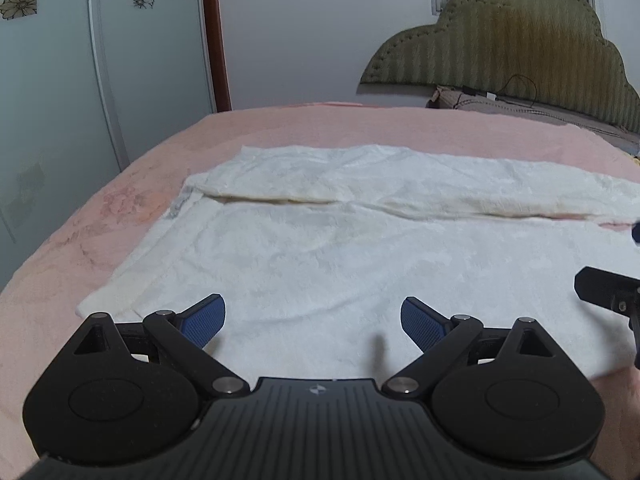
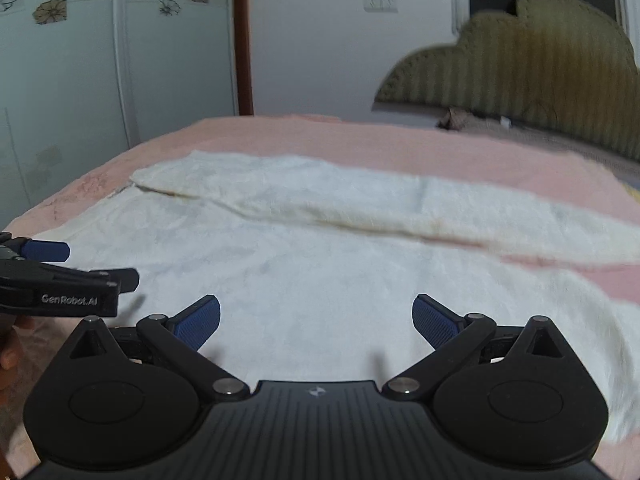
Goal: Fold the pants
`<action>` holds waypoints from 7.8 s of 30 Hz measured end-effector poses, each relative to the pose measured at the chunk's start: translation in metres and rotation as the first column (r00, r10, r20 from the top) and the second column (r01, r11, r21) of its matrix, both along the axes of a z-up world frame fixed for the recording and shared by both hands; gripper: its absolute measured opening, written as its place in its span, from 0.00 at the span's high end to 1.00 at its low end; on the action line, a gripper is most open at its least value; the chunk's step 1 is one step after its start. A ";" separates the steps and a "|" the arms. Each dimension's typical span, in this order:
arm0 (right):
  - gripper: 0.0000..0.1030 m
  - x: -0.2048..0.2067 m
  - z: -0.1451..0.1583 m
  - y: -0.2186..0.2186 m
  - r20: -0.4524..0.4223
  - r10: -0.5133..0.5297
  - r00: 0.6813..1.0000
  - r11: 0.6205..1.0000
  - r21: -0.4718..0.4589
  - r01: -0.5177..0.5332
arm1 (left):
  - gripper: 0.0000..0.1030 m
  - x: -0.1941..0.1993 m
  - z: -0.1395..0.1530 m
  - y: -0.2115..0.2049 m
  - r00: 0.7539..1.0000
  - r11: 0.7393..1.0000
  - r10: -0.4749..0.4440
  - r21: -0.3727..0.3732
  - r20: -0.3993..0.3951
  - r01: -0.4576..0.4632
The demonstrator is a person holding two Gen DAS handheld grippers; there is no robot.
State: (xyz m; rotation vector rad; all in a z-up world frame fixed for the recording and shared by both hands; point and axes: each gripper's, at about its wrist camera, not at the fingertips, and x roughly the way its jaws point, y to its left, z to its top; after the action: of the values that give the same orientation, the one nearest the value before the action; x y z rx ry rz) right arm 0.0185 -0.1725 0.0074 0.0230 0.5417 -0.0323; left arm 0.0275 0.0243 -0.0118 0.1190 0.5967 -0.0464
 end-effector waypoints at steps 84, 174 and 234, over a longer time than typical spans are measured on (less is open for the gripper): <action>0.84 0.121 -0.070 0.071 -0.062 0.502 0.863 0.678 -0.591 -0.437 | 0.95 0.147 -0.009 0.151 0.976 0.611 0.127 -0.761 -0.176 -0.217; 0.02 -0.066 -0.054 -0.287 -0.075 -0.565 0.822 0.823 0.026 0.568 | 0.48 0.001 -0.062 -0.140 0.739 0.736 -0.673 -0.115 -0.015 0.668; 0.40 -0.160 -0.125 -0.366 -0.210 -0.557 0.804 0.304 0.849 0.432 | 0.13 0.004 -0.074 -0.197 0.747 0.745 -0.664 0.054 -0.029 0.665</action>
State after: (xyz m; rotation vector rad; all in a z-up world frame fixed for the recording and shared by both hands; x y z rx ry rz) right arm -0.1418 -0.5381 -0.1178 1.2475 0.3463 -0.3743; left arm 0.0313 -0.1727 -0.0857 0.3921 0.5376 -0.7336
